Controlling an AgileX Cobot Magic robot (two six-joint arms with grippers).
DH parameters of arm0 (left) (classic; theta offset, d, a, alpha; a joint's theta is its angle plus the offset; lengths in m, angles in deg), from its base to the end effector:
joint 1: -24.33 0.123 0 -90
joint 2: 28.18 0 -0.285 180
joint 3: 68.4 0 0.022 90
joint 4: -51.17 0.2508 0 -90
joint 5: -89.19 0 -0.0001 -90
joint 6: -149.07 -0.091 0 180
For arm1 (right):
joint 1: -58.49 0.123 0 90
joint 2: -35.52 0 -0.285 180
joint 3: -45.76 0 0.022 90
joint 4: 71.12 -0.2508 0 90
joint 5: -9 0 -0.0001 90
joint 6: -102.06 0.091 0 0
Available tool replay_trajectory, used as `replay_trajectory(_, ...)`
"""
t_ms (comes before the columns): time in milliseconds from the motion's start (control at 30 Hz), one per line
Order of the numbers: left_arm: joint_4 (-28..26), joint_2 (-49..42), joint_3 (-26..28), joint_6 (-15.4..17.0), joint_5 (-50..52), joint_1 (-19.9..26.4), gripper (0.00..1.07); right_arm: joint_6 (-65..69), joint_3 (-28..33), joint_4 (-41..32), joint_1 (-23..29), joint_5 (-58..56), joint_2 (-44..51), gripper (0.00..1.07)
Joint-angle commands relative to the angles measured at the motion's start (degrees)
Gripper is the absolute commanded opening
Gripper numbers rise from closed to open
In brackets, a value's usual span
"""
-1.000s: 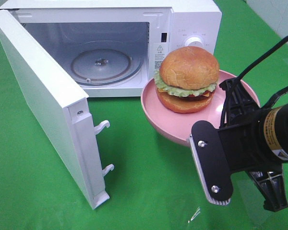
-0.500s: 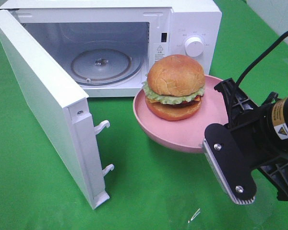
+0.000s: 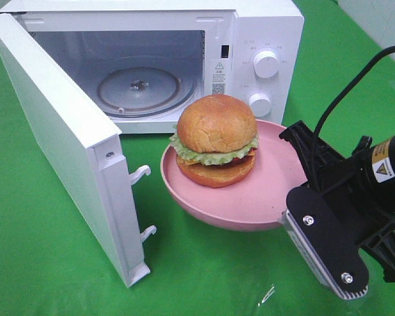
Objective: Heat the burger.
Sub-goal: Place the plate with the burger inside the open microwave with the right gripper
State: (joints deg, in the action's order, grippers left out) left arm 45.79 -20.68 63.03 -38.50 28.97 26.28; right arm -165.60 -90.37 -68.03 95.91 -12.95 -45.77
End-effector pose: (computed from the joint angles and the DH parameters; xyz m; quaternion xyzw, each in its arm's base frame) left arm -0.0051 -0.0076 0.2783 0.0433 0.8473 -0.0030 0.5293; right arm 0.1789 0.1346 0.2018 -0.8605 0.4234 -0.1353 0.2491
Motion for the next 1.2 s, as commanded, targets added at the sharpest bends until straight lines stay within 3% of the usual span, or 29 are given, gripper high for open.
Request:
replay_trajectory(33, -0.1, -1.3, -0.1, -0.1, 0.8, 0.0, 0.98, 0.2, -0.5, 0.5, 0.1, 4.6, -0.2, 0.00)
replay_trajectory(433, -0.1, -1.3, -0.1, -0.1, 0.8, 0.0, 0.98, 0.2, -8.0, 1.0, 0.1, 6.5, -7.3, 0.00)
replay_trajectory(667, -0.1, -1.3, -0.1, -0.1, 0.8, 0.0, 0.98, 0.5, -9.2, 2.2, 3.5, 12.3, -10.9, 0.00)
replay_trajectory(1200, -0.1, -1.3, -0.1, -0.1, 0.8, 0.0, 0.98, 1.9, -15.7, 2.5, 4.7, 16.6, -19.0, 0.00)
